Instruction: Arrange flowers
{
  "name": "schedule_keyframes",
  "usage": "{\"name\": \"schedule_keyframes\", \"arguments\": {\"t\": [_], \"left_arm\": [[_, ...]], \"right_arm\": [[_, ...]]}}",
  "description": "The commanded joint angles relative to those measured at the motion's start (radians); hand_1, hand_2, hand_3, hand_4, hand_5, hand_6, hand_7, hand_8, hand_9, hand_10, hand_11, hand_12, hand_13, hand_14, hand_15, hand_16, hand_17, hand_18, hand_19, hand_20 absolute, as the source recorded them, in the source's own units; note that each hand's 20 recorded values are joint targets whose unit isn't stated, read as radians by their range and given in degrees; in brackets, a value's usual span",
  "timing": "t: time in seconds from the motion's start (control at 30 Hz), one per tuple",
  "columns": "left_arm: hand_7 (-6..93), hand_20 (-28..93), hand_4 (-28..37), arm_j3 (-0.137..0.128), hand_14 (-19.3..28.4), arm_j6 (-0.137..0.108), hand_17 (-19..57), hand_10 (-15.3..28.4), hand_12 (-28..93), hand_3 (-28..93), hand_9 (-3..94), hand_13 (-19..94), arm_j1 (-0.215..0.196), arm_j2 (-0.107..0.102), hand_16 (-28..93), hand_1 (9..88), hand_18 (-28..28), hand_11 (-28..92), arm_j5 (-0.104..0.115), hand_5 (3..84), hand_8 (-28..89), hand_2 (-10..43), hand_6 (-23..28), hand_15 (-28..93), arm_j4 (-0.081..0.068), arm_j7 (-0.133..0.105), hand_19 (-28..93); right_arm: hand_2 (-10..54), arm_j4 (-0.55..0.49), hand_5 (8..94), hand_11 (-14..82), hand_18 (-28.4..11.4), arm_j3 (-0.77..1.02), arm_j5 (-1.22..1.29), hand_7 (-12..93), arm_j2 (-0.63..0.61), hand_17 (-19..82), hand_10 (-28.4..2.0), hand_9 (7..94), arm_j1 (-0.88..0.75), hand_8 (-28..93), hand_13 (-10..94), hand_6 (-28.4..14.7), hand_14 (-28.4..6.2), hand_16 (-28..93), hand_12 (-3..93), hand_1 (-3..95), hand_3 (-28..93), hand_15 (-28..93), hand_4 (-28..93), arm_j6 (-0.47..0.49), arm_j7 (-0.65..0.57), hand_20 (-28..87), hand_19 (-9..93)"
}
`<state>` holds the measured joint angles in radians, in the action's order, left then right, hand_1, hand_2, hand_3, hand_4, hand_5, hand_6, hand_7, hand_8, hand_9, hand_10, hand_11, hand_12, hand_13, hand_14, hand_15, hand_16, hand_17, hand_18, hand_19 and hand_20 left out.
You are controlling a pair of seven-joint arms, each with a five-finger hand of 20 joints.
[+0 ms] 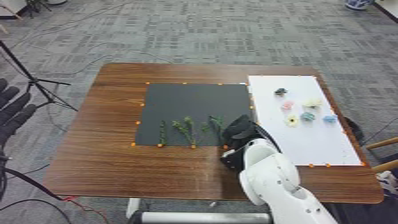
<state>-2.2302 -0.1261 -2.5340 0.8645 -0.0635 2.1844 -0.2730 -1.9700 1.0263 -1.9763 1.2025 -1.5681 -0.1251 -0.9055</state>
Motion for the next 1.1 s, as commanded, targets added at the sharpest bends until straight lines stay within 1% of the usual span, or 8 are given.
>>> {"name": "schedule_keyframes", "arguments": {"t": [0.03,0.37,0.5,0.63,0.73,0.93,1.0,1.1], "left_arm": [[5.9,11,-28.3,-0.005,14.9,-0.015,-2.6,14.4,14,69,32.0,23,-0.013,0.012,-1,24.9,12.4,11,0.009,37.1,-5,13.9,9.1,23,0.010,-0.005,22],[6.0,11,-28.3,-0.007,15.1,-0.017,-2.6,14.6,14,68,32.0,23,-0.011,0.011,-1,25.1,12.4,11,0.010,37.0,-5,14.0,9.1,24,0.011,-0.004,22],[6.2,11,-28.3,-0.008,15.1,-0.015,-2.6,14.7,14,68,32.0,23,-0.005,0.005,-1,25.2,12.4,11,0.009,37.2,-6,14.1,9.3,24,0.008,0.000,22],[6.3,11,-28.3,-0.011,15.0,-0.010,-2.7,14.7,14,68,32.1,23,-0.001,0.002,-1,25.1,12.4,11,0.007,37.2,-6,14.1,9.2,24,0.005,0.004,22],[6.4,11,-28.3,-0.009,15.1,-0.010,-2.7,14.7,14,69,32.1,23,0.004,-0.003,-1,25.1,12.4,11,0.005,37.4,-6,14.1,9.2,24,0.004,0.002,22],[6.5,11,-28.3,-0.017,15.0,-0.008,-2.8,14.7,14,68,32.1,24,-0.003,-0.001,-1,25.2,12.4,11,0.004,37.6,-6,14.4,9.3,25,0.007,0.004,22],[6.5,11,-28.3,-0.020,15.0,-0.007,-2.8,14.6,14,68,32.2,24,-0.004,0.000,-1,25.2,12.5,11,0.004,37.6,-6,14.5,9.2,25,0.007,0.002,22],[6.7,11,-28.3,-0.031,15.0,-0.008,-2.8,14.6,14,68,32.2,24,-0.010,0.005,-1,25.2,12.5,11,0.003,37.6,-6,14.5,9.2,25,0.011,-0.002,22]], "right_arm": [[-9.5,-0.015,65.6,25.3,-28.4,0.009,-0.017,9,-0.007,47,-14.6,88.1,-0.028,-8,89,-11.2,-5.1,35,29.5,47.2,73,57,-23,0.003,0.008,33,93],[-9.5,-0.039,57.6,30.3,-28.4,0.020,-0.102,5,-0.030,45,-17.3,83.7,-0.056,-8,87,-13.3,-6.2,37,24.3,41.0,71,58,-20,0.037,0.043,34,93],[-7.6,-0.044,56.1,30.7,-28.4,0.013,-0.188,5,-0.050,43,-18.9,79.9,-0.069,-8,82,-13.6,-9.4,36,23.3,39.8,72,63,-20,-0.012,0.061,34,93],[-7.1,-0.052,55.2,30.7,-28.4,0.020,-0.280,5,-0.081,41,-19.5,76.8,-0.085,-8,79,-13.7,-10.7,35,22.8,38.9,73,66,-20,-0.051,0.094,33,93],[-7.6,-0.033,54.3,31.2,-28.4,0.031,-0.392,5,-0.109,40,-19.8,74.8,-0.096,-7,77,-13.7,-11.3,34,22.6,39.0,74,67,-20,-0.133,0.110,32,93],[-8.2,0.006,63.4,25.1,-28.4,0.115,-0.429,9,-0.153,42,-19.0,77.6,-0.085,-9,81,-10.2,-9.7,30,18.2,40.8,74,66,-21,-0.182,0.073,33,93],[-8.9,0.024,64.3,23.4,-28.4,0.151,-0.412,9,-0.170,41,-18.9,77.3,-0.085,-9,80,-10.0,-9.5,30,18.1,41.8,74,66,-21,-0.197,0.125,33,93],[-9.4,0.023,63.7,20.1,-27.2,0.230,-0.315,10,-0.191,37,-18.1,72.0,-0.101,-9,77,-8.8,-9.4,30,17.3,44.0,76,66,-22,-0.124,0.224,33,91]]}}
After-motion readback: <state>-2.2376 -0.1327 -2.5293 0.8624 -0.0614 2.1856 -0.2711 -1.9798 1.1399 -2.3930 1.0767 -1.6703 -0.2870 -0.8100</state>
